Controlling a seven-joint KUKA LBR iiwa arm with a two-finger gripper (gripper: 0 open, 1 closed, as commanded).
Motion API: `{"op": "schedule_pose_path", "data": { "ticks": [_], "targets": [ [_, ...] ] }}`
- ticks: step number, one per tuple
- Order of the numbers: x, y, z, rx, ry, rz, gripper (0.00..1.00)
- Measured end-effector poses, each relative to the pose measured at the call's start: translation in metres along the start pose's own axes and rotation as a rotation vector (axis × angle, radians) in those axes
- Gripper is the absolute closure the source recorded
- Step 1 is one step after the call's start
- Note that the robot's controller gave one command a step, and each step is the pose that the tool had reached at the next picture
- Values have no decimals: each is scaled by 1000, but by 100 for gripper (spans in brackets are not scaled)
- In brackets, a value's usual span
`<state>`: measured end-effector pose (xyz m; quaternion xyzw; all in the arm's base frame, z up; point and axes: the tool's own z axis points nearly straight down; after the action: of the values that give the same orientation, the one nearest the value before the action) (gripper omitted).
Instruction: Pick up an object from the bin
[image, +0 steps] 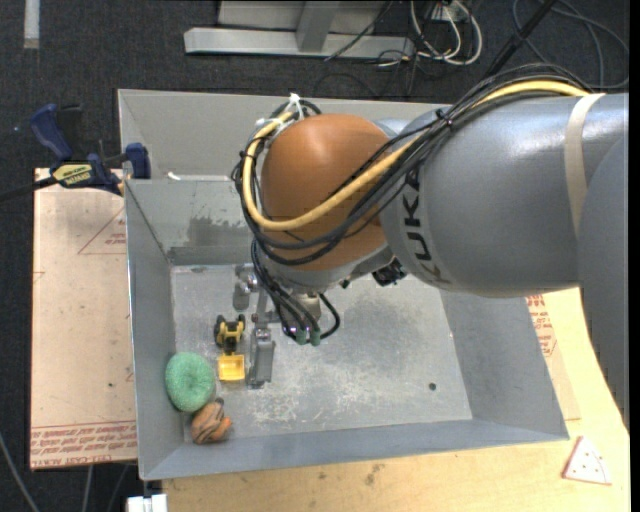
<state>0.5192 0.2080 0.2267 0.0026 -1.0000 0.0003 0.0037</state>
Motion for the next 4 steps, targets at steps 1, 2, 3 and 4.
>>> {"op": "schedule_pose_path", "data": {
  "ticks": [1, 2, 3, 4],
  "targets": [
    [-2, -1, -4, -2, -7, 4, 0],
    [-14, -1, 35, -5, -17, 31, 0],
    [-21, -28, 84, -2, -9, -53, 0],
    [-22, -35, 101, 2, -4, -62, 0]
  ]
}}
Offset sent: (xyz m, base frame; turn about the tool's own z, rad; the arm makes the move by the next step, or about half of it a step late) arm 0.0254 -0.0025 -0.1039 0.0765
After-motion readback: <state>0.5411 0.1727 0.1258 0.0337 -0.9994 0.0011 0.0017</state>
